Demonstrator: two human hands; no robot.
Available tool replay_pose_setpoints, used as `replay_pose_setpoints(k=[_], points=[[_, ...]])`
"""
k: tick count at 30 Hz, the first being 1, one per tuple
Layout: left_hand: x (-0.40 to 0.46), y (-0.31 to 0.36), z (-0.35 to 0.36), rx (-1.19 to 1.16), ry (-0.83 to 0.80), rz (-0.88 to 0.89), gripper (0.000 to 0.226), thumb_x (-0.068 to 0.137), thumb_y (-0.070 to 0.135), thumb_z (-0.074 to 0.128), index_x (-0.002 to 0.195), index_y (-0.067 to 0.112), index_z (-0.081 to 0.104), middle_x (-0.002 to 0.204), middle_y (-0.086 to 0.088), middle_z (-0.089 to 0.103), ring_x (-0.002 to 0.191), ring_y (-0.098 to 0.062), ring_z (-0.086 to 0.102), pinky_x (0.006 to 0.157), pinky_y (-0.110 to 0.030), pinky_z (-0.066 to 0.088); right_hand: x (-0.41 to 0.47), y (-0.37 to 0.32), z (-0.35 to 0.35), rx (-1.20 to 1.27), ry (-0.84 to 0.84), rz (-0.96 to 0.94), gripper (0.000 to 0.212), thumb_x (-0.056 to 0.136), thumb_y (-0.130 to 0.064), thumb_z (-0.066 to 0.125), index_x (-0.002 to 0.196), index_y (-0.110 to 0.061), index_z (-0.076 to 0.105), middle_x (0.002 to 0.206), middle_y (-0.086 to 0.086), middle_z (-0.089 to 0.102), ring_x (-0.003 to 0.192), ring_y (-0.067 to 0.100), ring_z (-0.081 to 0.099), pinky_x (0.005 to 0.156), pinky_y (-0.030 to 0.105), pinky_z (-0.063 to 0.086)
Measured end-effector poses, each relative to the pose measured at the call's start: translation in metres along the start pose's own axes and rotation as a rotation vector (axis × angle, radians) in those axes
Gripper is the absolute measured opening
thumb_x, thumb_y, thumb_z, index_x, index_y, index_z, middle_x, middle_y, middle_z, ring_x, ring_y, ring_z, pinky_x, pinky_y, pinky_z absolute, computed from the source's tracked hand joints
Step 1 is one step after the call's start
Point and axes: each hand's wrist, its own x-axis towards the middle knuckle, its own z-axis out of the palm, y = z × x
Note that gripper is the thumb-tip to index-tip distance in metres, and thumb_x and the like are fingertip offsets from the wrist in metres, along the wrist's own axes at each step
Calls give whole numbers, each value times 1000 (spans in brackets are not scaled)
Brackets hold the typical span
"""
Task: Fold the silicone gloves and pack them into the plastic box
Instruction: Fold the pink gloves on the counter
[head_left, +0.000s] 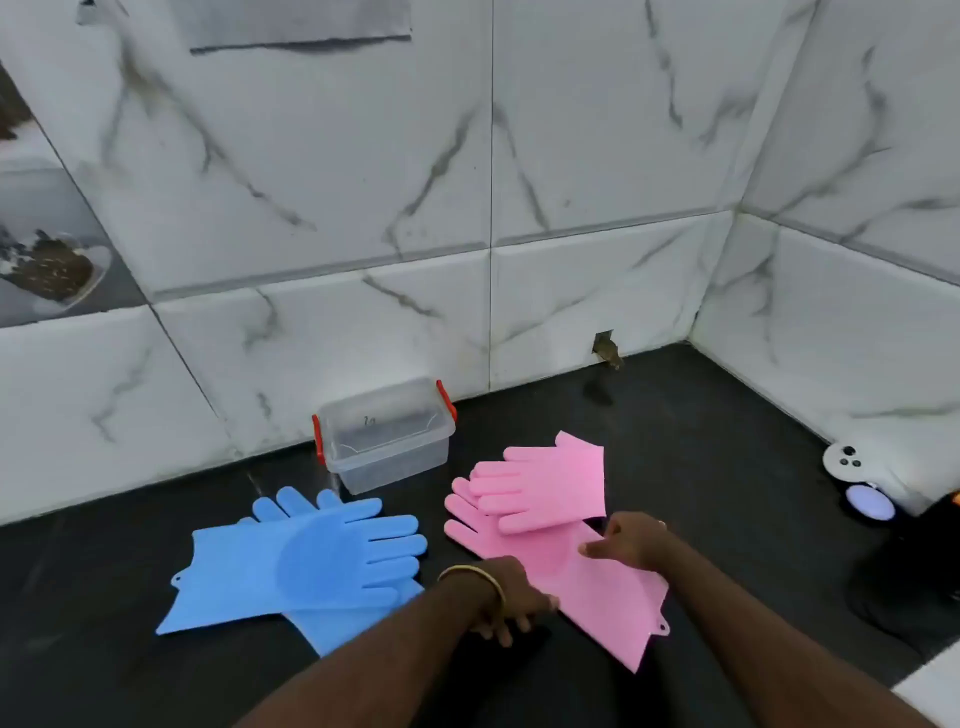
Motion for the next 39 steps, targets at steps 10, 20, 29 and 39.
replay_pose_setpoints(k=[10,20,29,39], points=[[21,16,40,-798,2,-210,52,85,54,61,117,12,59,105,-4,73,74,-17,72,68,-29,52,28,-6,-14,797,-489,101,24,82,-8,65,104,1,66,91,19,71,79,30,67,71,36,53],[-9,13,62,-1418,-10,-154,96,37,65,89,119,22,63,115,-10,70,107,-31,63,88,-53,52,5,-10,14,1511,-607,210,37,78,-13,63,114,-5,62,87,25,74,85,43,68,63,47,58],[-44,-38,54,-1529,239,107,44,78,6,77,119,8,63,105,-22,73,94,-41,70,66,-41,58,-57,-42,77,2010,-583,318,47,80,-18,55,123,-1,60,117,29,67,110,49,61,93,64,48],[-90,0,-45,-1203,495,337,26,82,1,67,107,5,65,107,-21,69,97,-35,68,87,-50,57,-48,-83,64,2244,-224,278,68,87,-60,52,125,-3,54,126,21,63,117,37,60,102,52,44]])
